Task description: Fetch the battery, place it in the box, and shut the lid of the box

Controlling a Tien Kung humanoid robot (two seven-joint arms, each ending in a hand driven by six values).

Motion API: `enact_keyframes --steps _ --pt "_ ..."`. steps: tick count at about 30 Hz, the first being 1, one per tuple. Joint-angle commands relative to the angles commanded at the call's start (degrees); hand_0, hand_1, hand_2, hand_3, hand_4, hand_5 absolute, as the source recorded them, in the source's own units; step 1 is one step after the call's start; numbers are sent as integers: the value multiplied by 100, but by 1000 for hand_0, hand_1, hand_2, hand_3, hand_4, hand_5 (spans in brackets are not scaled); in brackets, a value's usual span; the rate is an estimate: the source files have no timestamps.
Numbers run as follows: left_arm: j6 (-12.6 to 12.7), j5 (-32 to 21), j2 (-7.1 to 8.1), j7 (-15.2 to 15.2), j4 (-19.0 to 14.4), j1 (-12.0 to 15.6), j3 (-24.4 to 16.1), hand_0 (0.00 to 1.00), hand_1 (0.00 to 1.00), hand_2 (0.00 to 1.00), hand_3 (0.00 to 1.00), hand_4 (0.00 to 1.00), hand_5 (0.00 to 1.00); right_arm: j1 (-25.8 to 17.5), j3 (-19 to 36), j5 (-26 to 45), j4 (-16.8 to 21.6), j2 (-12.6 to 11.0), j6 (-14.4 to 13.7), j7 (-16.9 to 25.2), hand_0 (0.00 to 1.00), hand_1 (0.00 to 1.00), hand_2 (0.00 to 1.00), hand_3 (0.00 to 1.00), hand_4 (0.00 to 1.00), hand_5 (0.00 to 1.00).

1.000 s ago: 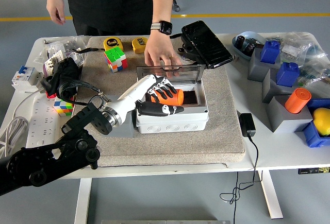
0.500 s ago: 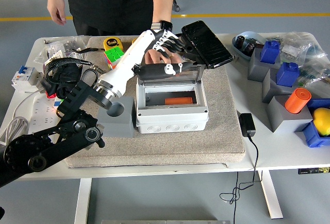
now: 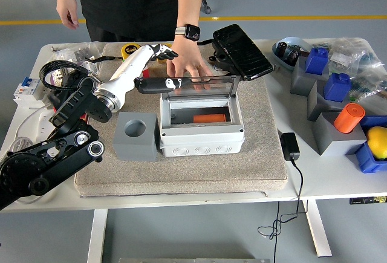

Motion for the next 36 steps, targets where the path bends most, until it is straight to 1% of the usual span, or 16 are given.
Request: enact_keyframes --steps 3,4,9,10,15,16,17,20,21,23,29,36 --pt "-142 -16 52 180 -107 45 -77 714 733 736 709 958 478 -2 11 -3 6 -1 -5 2 607 635 594 566 906 461" --pt "-198 -10 66 240 -152 49 -92 611 669 698 698 962 499 -3 9 -2 5 -1 -3 1 607 635 595 566 906 461" --pt "-555 33 135 585 -448 98 -154 611 669 698 698 962 499 -20 -1 4 2 -1 -2 1 607 635 595 566 906 461" --pt "-598 37 144 626 -492 108 -158 547 627 673 684 959 498 -22 -1 5 2 -1 -2 2 607 634 595 566 906 460" --pt "-794 -15 186 782 -731 173 -160 547 627 673 684 959 498 -21 -1 -3 13 -2 -6 8 607 634 595 566 906 460" --pt "-824 -29 194 804 -779 191 -163 526 614 660 684 970 517 -20 -3 -4 13 -2 -7 8 607 635 595 566 907 461" --pt "-851 -39 202 818 -823 213 -168 526 614 660 684 970 517 -21 -7 -3 12 -2 -7 8 607 635 595 566 907 461" --pt "-886 -56 234 840 -946 278 -200 526 614 660 684 970 517 -20 -17 -4 14 -4 -6 8 607 635 595 566 907 461" --pt "-896 -61 248 843 -996 306 -214 506 605 647 682 975 539 -22 -17 -1 14 -5 -6 8 606 634 595 566 907 461" --pt "-900 -97 266 831 -1036 336 -221 506 605 647 682 975 539 -24 -22 6 7 -4 -3 5 606 634 595 566 907 461" --pt "-911 -134 266 828 -904 370 -136 499 599 643 677 975 543 -20 -23 4 11 -4 2 4 607 634 595 566 907 461" --pt "-933 -175 251 855 -836 402 -57 489 595 641 686 974 552 -14 -28 2 14 -1 4 5 606 634 595 567 907 461"
